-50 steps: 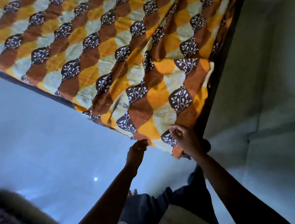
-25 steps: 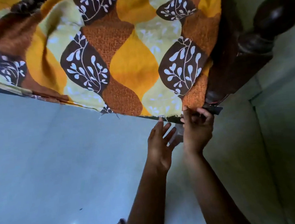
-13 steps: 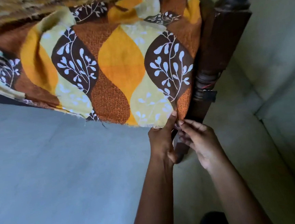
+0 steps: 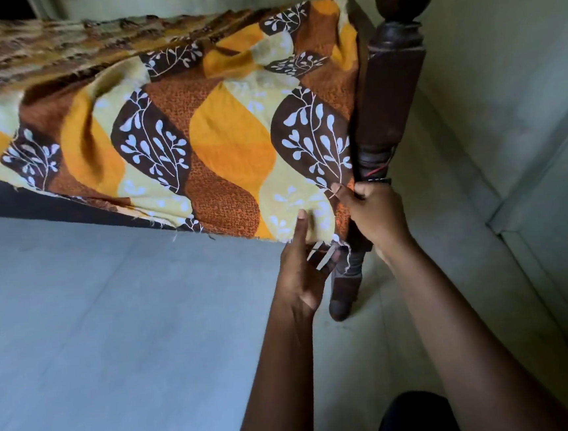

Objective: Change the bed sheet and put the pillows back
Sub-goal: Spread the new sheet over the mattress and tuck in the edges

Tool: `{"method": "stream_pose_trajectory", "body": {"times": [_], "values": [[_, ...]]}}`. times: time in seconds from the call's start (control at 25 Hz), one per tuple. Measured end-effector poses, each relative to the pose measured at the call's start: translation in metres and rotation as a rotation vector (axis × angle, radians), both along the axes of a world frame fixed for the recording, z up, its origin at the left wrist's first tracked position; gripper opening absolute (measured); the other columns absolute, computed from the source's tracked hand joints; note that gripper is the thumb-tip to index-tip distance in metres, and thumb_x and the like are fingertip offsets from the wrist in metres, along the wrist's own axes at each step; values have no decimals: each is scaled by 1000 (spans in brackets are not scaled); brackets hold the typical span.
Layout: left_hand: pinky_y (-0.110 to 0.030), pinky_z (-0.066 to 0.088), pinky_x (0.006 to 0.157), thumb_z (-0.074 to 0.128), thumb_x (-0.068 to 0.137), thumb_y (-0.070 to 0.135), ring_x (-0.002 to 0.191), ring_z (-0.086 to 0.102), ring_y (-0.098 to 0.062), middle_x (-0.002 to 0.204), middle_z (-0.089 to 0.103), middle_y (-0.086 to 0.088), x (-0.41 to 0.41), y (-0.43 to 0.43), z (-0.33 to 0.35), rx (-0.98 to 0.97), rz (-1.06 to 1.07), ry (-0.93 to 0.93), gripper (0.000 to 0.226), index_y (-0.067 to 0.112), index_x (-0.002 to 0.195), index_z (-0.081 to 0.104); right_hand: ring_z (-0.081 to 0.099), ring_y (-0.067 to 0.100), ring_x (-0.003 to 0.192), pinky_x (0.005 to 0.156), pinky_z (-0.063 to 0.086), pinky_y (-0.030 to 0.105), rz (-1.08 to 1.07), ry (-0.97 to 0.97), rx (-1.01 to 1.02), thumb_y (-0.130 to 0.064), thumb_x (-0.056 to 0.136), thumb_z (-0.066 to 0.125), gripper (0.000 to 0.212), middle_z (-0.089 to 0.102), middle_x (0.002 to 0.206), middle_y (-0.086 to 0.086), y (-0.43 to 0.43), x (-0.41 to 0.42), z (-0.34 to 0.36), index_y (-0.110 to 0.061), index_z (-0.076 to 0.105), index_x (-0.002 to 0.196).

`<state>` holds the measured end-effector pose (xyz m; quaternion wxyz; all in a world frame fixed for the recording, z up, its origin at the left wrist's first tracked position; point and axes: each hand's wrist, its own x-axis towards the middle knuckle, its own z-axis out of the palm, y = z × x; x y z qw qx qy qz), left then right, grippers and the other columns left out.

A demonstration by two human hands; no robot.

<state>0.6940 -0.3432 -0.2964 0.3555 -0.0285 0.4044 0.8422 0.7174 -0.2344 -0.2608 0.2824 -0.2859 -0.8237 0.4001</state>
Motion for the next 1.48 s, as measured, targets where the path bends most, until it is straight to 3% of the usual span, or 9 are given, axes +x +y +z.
{"method": "stream_pose_trajectory", "body": {"times": [0.16, 0.48, 0.72, 0.84, 0.96, 1.12, 1.24, 1.36, 1.48], "values": [[-29, 49, 79, 65, 85, 26, 82, 66, -15, 99, 71, -3, -1, 5, 5, 26, 3, 32, 27, 15, 109, 65, 28, 1, 37, 35, 21, 13, 195, 103, -654, -28, 88, 62, 19, 45, 61, 4, -3, 5, -3, -16, 60, 72], [-26, 53, 67, 74, 79, 16, 77, 59, -17, 92, 67, -5, 12, 6, 8, -190, 183, 107, 29, 6, 105, 64, 59, 11, 55, 53, 40, 26, -102, 45, 182, -42, 78, 68, 34, 63, 54, -1, -30, 12, 15, -10, 66, 65], [-27, 55, 65, 49, 95, 38, 66, 61, -21, 75, 63, -10, 4, -47, 45, -624, -391, 373, 33, 9, 85, 59, 65, 33, 73, 57, 34, 25, -114, -38, 261, -29, 85, 63, 28, 71, 77, 18, -25, -2, 14, -4, 73, 80], [-23, 53, 59, 46, 97, 23, 62, 59, -18, 75, 60, -9, -23, -59, 60, -421, -134, 392, 25, 8, 83, 59, 65, 35, 76, 57, 35, 27, -116, -83, 244, -27, 85, 63, 27, 69, 78, 22, -26, -8, 16, -2, 72, 77], [-34, 52, 84, 39, 99, 26, 94, 62, -25, 103, 61, -16, -56, -49, 70, 33, 1, 63, 26, 5, 94, 54, 59, 30, 68, 55, 26, 26, -116, -137, 215, -27, 87, 61, 33, 64, 67, 22, -28, -9, 18, -3, 68, 65], [-40, 36, 103, 30, 97, 48, 130, 41, -34, 137, 41, -26, -78, -42, 75, 158, -32, -145, 68, -7, 136, 30, 60, 30, 65, 55, 34, 31, -177, -64, 93, -24, 86, 63, 33, 63, 57, 16, -28, -18, 11, -6, 68, 58], [-39, 40, 85, 23, 91, 64, 106, 47, -32, 112, 42, -25, -93, -38, 78, 240, -67, -215, 82, -10, 123, 39, 68, 28, 66, 60, 51, 33, -256, 66, -57, -24, 85, 65, 26, 71, 72, 20, -32, -29, 5, 1, 74, 87], [-40, 37, 80, 20, 85, 71, 79, 42, -24, 86, 40, -15, -92, -31, 82, 277, -36, -292, 74, 2, 91, 46, 55, 0, 40, 45, 52, 17, -244, 239, -534, -11, 88, 61, 21, 63, 60, 6, -39, -29, 8, 1, 67, 104], [-48, 27, 108, 21, 83, 73, 108, 40, -29, 114, 42, -24, -92, -32, 77, 332, -21, -336, 89, -6, 117, 44, 67, 8, 65, 62, 57, 18, -83, 439, -1038, -6, 94, 49, 13, 68, 82, 10, -39, -20, 23, 1, 60, 95]]}}
